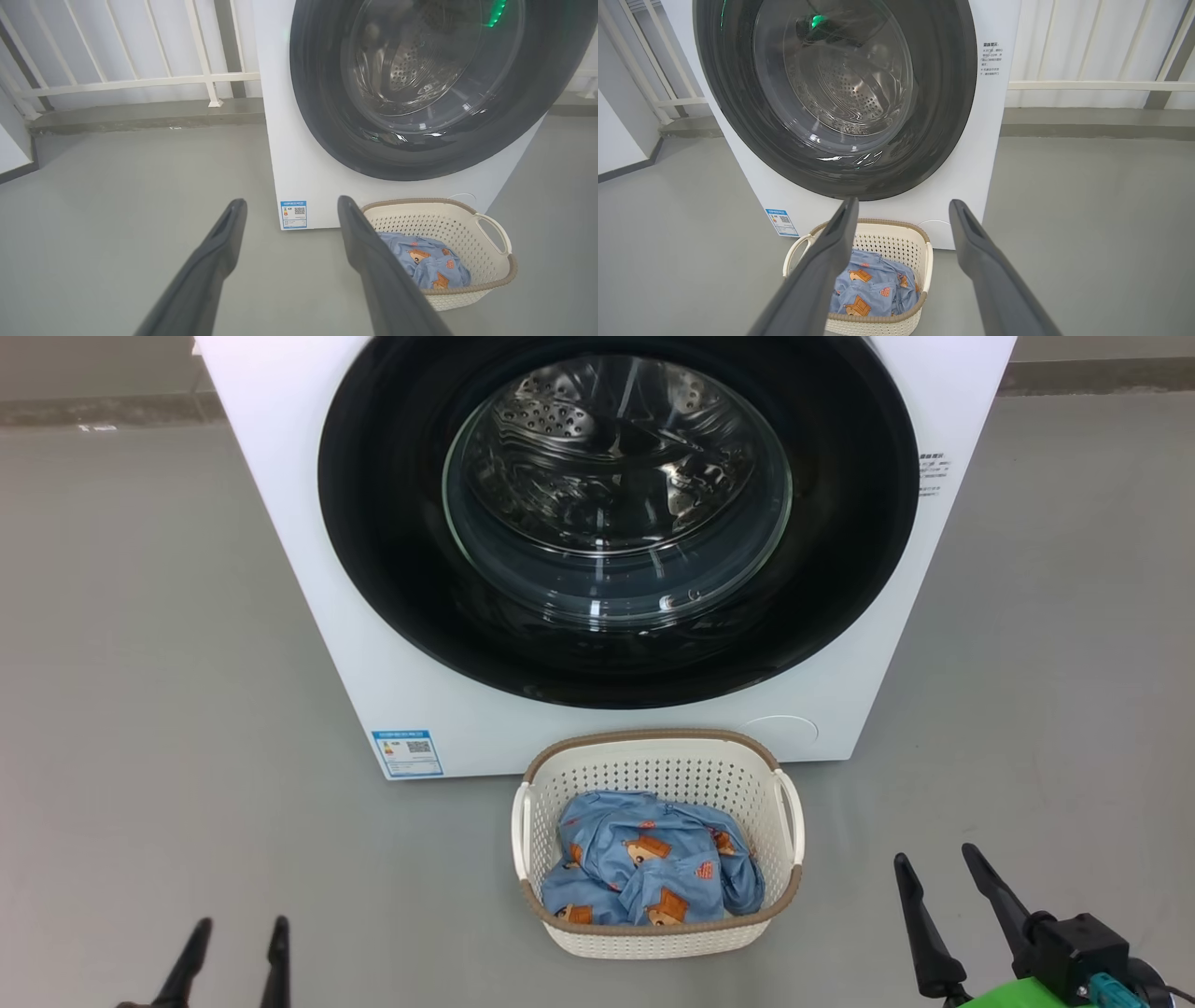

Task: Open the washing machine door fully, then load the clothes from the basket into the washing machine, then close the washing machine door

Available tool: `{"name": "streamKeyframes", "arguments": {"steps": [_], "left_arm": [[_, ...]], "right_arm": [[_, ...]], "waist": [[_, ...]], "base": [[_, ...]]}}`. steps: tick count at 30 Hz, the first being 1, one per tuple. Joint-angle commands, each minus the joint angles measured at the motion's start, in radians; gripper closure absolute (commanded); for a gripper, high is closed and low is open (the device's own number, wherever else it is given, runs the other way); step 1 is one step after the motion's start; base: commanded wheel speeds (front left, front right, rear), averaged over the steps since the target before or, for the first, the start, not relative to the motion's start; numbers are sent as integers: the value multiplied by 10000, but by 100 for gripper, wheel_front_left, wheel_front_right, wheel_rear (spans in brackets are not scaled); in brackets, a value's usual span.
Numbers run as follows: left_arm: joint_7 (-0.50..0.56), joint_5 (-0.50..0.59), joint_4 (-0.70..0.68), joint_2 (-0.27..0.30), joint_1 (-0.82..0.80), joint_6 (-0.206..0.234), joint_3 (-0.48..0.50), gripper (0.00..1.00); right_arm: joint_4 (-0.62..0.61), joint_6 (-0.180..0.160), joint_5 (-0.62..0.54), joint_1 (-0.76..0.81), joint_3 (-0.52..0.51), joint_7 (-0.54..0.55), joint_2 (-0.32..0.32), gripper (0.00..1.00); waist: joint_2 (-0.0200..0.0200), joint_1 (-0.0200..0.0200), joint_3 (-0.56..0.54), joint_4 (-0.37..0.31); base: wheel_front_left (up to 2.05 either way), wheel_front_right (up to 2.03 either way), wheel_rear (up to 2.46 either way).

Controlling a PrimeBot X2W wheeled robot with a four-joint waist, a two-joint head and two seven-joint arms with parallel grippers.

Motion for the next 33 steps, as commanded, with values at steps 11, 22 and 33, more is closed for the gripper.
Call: {"name": "streamKeyframes", "arguments": {"steps": [11, 22, 33], "left_arm": [[-308, 664, -153, 119, -146, -27, 486, 0], [-308, 553, -26, 59, -163, -27, 565, 0], [-308, 503, -6, 28, -155, -27, 636, 0]], "right_arm": [[-379, 17, -864, -125, 200, -297, -21, 0], [-363, 17, -879, -120, 147, -297, -13, 0], [-348, 17, -926, -116, 20, -297, -4, 0]], "waist": [[0, 0, -64, 26], [0, 0, -95, 16], [0, 0, -84, -32]], "base": [[0, 0, 0], [0, 0, 0], [0, 0, 0]]}}
